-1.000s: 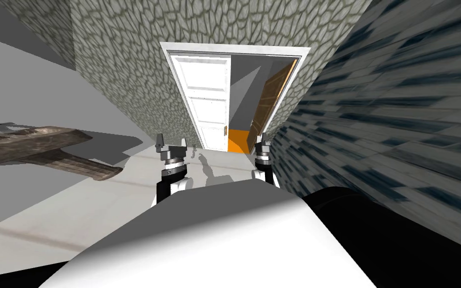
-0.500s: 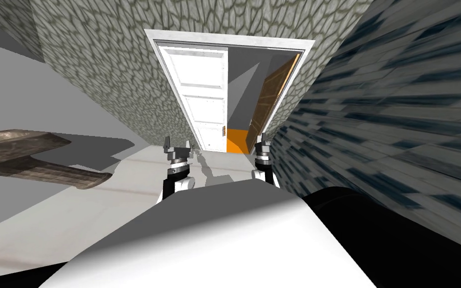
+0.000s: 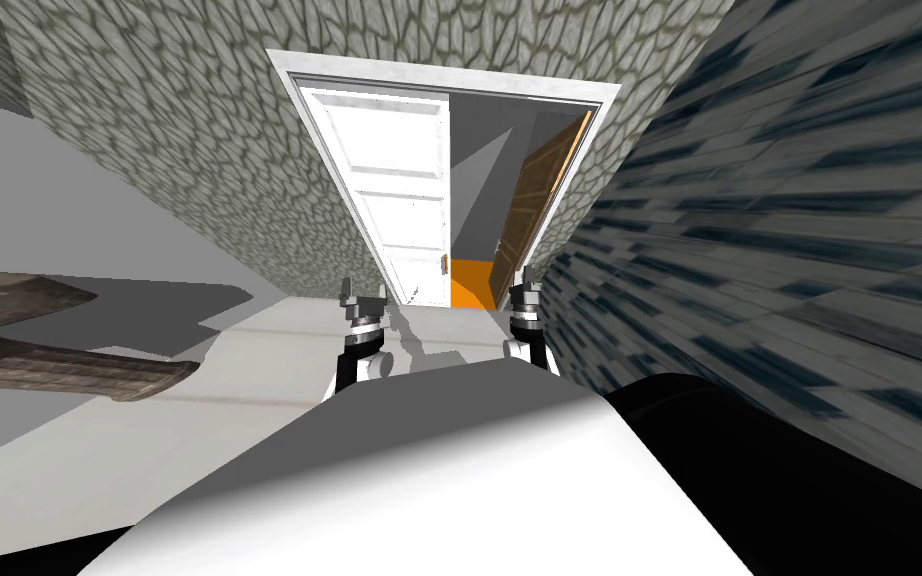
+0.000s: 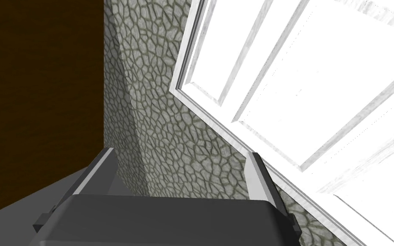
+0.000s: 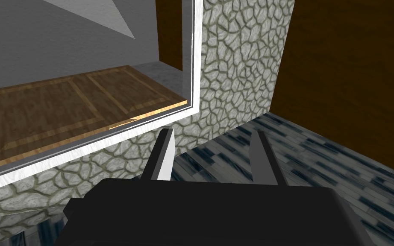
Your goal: Push the door open
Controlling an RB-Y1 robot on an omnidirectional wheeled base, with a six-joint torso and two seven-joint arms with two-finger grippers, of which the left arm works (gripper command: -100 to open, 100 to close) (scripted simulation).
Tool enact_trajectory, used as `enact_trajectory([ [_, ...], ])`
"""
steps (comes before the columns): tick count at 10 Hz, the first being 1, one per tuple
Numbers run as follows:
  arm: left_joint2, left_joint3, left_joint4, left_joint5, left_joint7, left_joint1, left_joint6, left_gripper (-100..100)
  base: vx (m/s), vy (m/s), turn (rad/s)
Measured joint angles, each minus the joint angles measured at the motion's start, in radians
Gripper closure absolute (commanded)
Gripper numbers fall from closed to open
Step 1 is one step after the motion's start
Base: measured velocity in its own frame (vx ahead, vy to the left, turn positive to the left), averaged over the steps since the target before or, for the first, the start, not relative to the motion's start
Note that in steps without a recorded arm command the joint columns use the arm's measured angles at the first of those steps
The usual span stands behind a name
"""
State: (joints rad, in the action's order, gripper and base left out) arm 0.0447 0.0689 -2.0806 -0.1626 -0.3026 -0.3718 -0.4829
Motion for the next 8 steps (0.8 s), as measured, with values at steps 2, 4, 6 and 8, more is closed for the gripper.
enact_trajectory([
  [2, 0.008, 0.003, 0.047, -0.011, -0.030, 0.008, -0.020, -100, 0.098, 0.002, -0.067],
  [4, 0.013, 0.004, 0.088, -0.022, -0.057, 0.024, -0.028, -100, 0.090, -0.004, -0.073],
  [6, 0.018, 0.002, 0.135, -0.034, -0.087, 0.045, -0.036, -100, 0.098, -0.001, -0.091],
  [8, 0.021, 0.001, 0.188, -0.046, -0.117, 0.068, -0.047, -100, 0.104, 0.007, -0.082],
])
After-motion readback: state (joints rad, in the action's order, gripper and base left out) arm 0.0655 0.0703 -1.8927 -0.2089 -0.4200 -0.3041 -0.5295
